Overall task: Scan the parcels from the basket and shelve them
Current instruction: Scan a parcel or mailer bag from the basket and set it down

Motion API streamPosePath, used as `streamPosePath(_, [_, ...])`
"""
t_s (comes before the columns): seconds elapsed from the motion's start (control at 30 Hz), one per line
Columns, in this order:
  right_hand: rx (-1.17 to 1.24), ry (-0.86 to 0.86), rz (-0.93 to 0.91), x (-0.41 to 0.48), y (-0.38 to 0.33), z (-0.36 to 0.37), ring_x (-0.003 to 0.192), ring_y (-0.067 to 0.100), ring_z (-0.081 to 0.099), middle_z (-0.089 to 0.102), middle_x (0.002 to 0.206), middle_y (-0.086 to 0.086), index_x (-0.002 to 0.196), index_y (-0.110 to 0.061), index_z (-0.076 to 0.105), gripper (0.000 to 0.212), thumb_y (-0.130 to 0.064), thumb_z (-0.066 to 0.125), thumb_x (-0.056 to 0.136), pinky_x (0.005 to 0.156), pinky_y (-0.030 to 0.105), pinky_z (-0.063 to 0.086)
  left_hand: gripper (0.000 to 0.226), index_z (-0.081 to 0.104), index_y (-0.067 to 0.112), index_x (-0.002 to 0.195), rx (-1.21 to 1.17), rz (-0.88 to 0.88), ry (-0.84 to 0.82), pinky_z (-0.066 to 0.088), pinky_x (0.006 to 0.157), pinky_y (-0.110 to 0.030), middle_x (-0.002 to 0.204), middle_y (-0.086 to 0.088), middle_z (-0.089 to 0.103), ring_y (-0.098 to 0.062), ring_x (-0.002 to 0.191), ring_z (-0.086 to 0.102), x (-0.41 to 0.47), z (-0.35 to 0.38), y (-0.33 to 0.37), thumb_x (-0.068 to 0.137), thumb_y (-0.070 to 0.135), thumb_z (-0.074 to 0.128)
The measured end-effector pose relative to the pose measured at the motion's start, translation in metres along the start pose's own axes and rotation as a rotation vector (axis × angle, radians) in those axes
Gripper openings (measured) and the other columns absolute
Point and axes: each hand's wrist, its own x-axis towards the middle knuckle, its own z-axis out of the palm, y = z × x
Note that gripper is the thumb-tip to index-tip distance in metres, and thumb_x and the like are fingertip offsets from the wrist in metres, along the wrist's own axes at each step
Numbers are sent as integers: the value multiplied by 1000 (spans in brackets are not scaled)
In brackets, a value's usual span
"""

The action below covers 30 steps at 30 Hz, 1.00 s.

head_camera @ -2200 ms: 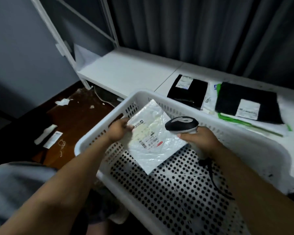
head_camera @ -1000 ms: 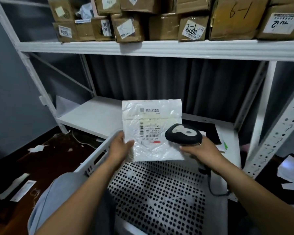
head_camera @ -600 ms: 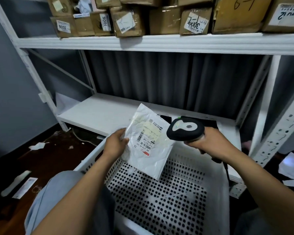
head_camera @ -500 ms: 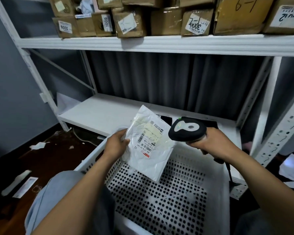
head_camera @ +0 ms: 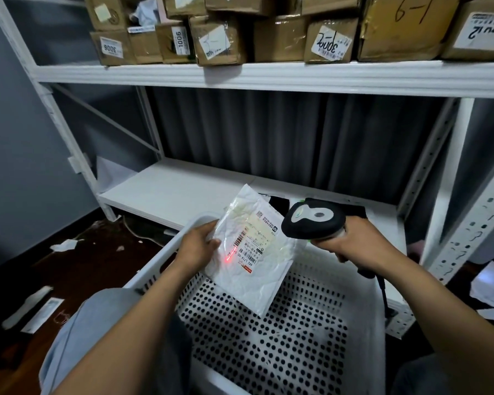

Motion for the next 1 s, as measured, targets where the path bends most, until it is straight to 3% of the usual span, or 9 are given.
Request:
streamPosePath(0.1, [30, 1, -14, 4, 6, 1, 27, 4, 37, 48, 37, -11, 66, -21, 55, 26, -23, 76, 81, 31, 11, 26, 45, 56, 19, 134, -67, -49, 1, 40, 87, -23, 127, -4, 63, -15, 105, 57, 3, 5, -1, 91, 5, 59])
streamPosePath(0.2, [68, 19, -6, 16, 17, 2, 42, 10, 47, 53, 45, -9, 68, -22, 62, 19, -24, 79, 78, 45, 18, 40, 40, 57, 18, 132, -206, -145, -6, 54, 72, -28, 115, -7, 68, -17, 89, 65, 10, 16, -2, 93, 8, 59])
streamPosePath(0.27, [173, 16, 36, 27, 26, 1, 45, 13, 49, 56, 47, -7, 74, -23, 67, 14, -23, 80, 78, 51, 27, 44, 34, 57, 20, 127, -309, -222, -20, 60, 68, -41, 106, -7, 69, -23, 83, 69, 15, 26, -1, 95, 9, 57])
streamPosePath(0.33, [242, 14, 67, 39, 34, -2, 43, 14, 48, 57, 46, -6, 76, -25, 66, 13, -20, 78, 81, 51, 27, 44, 26, 58, 27, 117, -362, -254, -31, 60, 71, -47, 105, -5, 69, -27, 86, 70, 25, 36, 1, 96, 12, 53])
streamPosePath(0.47, [445, 70, 170, 63, 51, -4, 41, 15, 45, 55, 51, 2, 81, -10, 67, 8, -13, 72, 86, 47, 26, 41, 22, 55, 27, 105, -415, -295, 18, 58, 74, -40, 96, -2, 65, -25, 87, 67, 55, 48, 6, 97, 7, 49])
streamPosePath(0.6, [577, 156, 286, 97, 68, -6, 43, 19, 45, 52, 57, 9, 77, -4, 61, 16, -13, 71, 87, 45, 26, 39, 36, 57, 19, 125, -469, -346, 117, 56, 85, -49, 113, -12, 67, -31, 96, 66, 107, 68, 4, 91, 7, 54])
streamPosePath(0.73, [576, 196, 318, 141, 82, -14, 45, 19, 46, 53, 59, 10, 74, -6, 61, 18, -14, 70, 86, 47, 26, 40, 40, 58, 17, 129, -441, -302, 154, 54, 89, -48, 113, -13, 68, -31, 98, 65, 165, 93, -2, 90, 6, 56])
streamPosePath(0.9, [620, 232, 348, 202, 111, -10, 43, 19, 41, 49, 54, 9, 73, -5, 61, 18, -11, 70, 86, 48, 27, 34, 41, 61, 13, 127, -260, -237, 156, 47, 91, -35, 115, -16, 67, -35, 105, 61, 239, 135, -17, 88, 2, 53])
streamPosePath(1.0, [567, 232, 361, 236, 134, 2, 42, 19, 41, 47, 45, 3, 63, -8, 56, 27, -10, 71, 86, 43, 22, 34, 40, 60, 12, 128, -165, -249, 155, 42, 89, -31, 120, -15, 66, -34, 110, 59, 282, 160, -35, 90, 2, 53])
